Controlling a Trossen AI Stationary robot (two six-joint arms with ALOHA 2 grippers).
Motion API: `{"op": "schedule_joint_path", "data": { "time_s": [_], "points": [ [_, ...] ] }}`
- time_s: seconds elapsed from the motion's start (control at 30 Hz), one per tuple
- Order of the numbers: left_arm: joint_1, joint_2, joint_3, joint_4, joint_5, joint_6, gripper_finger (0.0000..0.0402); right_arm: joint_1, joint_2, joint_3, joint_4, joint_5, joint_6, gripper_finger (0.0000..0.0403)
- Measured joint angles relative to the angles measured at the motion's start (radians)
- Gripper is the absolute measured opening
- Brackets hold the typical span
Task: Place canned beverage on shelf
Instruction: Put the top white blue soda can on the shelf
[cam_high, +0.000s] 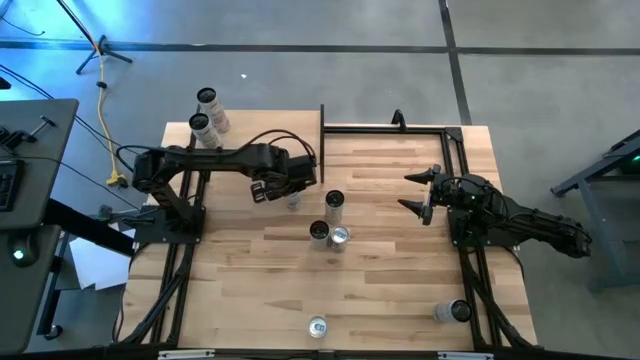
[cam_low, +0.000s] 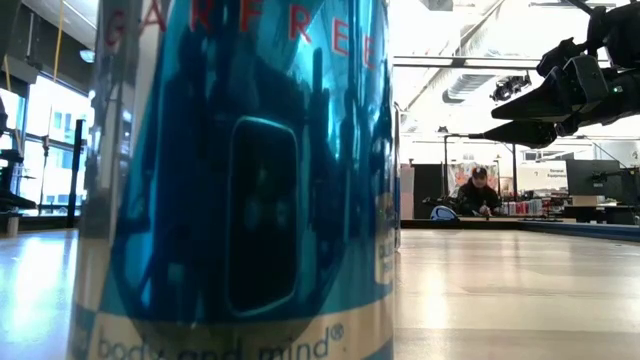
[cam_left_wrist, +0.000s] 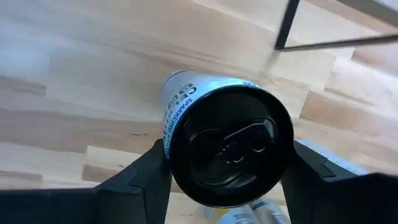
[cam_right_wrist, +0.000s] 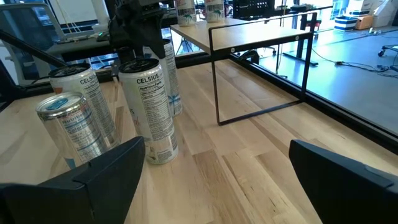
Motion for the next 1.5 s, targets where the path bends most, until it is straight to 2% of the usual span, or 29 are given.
{"op": "schedule_joint_path", "data": {
  "time_s": [0.33, 0.63, 0.93, 1.07, 1.23, 1.5],
  "points": [
    [0.000, -0.002, 0.002, -0.060, 0.029, 0.352, 0.0222, 0.000, 0.000, 0.000, 0.000, 0.000, 0.000, 0.0387],
    [-0.004, -0.001, 0.000, -0.066, 0.035, 0.601, 0.0202, 0.000, 0.000, 0.000, 0.000, 0.000, 0.000, 0.0387],
    [-0.029, -0.016, 0.003, -0.055, 0.053, 0.438, 0.0188, 0.000, 0.000, 0.000, 0.000, 0.000, 0.000, 0.0387],
    [-0.050, -0.016, 0.032, -0.081, 0.049, 0.385, 0.0195, 0.000, 0.000, 0.000, 0.000, 0.000, 0.000, 0.0387],
    [-0.070, -0.017, 0.056, -0.112, 0.003, 0.323, 0.0235, 0.000, 0.000, 0.000, 0.000, 0.000, 0.000, 0.0387],
    [-0.065, -0.017, 0.060, -0.117, -0.053, 0.213, 0.0333, 0.000, 0.000, 0.000, 0.000, 0.000, 0.000, 0.0387]
  ]
}}
